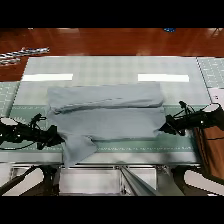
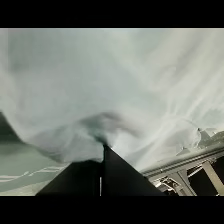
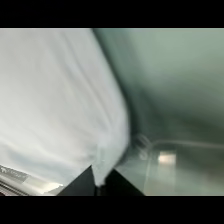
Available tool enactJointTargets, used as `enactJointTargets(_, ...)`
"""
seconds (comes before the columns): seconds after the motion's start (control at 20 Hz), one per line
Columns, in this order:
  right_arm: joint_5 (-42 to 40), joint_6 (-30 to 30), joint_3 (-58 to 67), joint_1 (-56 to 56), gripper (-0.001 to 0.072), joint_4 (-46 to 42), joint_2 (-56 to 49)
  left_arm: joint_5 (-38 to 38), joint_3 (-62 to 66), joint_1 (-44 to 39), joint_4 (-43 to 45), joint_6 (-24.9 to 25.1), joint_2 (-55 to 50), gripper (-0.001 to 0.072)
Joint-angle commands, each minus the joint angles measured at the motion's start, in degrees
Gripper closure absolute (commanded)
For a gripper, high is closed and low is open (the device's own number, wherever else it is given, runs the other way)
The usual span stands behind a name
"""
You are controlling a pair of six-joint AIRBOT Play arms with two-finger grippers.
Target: Fold the shirts.
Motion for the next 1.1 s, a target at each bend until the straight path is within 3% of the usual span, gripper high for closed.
enactJointTargets(0.0, 4.72, -4.76, 2.14, -0.02, 0.0689, 3.02, 0.5, -1.9, 3.32, 0.07, -4.17, 3.28, 0.37, 0.0688)
enactJointTargets(0.25, 5.22, -4.52, 8.59, -4.09, 0.0689, 3.17, 4.92, -2.67, 16.0, -0.02, -9.73, 3.15, 1.55, 0.0688)
enactJointTargets(0.5, -2.78, -4.37, 16.87, -0.09, 0.0689, 6.49, -0.9, 5.35, 22.95, -3.32, -11.74, 0.22, 0.13, 0.0688)
enactJointTargets(0.75, -7.5, -2.29, 28.5, 2.89, 0.0689, 11.15, -10.75, 6.58, 31.89, -6.01, -11.87, -1.44, -11.69, 0.0689)
enactJointTargets(1.05, -6.88, -1.31, 38.4, 4.46, 0.0689, 12.31, -20.09, 6.56, 44.85, -7.39, -11.8, -3.74, -23.5, 0.0689)
